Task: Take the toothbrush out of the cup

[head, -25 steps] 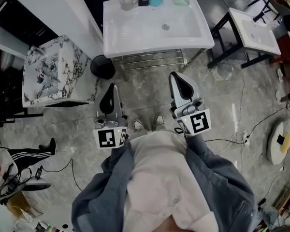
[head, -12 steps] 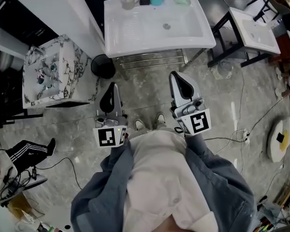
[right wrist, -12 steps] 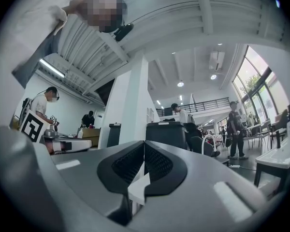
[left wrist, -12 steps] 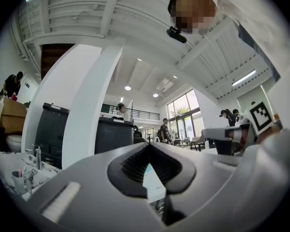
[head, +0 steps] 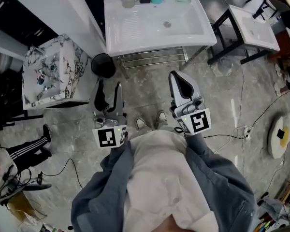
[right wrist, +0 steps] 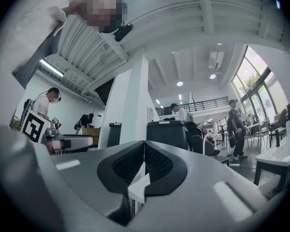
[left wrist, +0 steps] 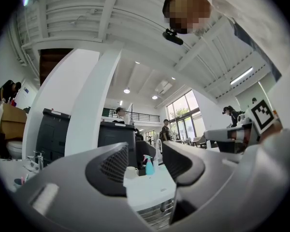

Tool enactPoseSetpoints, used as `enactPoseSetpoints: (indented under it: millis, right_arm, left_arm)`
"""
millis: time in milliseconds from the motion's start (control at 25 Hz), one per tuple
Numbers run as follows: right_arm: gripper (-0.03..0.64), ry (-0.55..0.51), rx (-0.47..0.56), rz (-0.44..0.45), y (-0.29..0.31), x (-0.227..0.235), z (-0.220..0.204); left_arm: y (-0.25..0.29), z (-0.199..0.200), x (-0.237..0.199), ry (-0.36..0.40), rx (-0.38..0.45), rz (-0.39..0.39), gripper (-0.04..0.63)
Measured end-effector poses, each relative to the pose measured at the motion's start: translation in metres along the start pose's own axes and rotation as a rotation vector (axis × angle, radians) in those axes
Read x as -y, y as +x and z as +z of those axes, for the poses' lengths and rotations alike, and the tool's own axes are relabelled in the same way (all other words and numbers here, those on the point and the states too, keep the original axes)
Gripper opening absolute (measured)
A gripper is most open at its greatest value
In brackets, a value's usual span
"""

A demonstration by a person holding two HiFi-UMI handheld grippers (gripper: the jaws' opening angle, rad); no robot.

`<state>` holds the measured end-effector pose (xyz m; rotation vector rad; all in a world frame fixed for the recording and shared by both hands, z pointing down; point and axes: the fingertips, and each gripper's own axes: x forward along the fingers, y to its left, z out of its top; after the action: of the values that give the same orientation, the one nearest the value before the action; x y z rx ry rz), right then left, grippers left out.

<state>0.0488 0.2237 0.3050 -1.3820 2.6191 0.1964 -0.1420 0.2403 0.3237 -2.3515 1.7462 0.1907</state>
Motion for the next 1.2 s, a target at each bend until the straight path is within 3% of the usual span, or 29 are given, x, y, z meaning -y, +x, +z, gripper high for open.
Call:
enactPoseSetpoints:
  millis: [560, 1200]
  right_arm:
    - [0.006, -0.015, -0.019, -0.016, 0.024, -0.004, -0.007]
    - [0.006, 0.001, 0.032, 0.071, 0.144, 0.095, -0.028]
  left_arm:
    - [0.008, -0.013, -0.035, -0.032, -0.019, 0.022, 0.229]
    - [0.131, -0.041, -0.056, 0.016, -0.016, 0.093, 0.229]
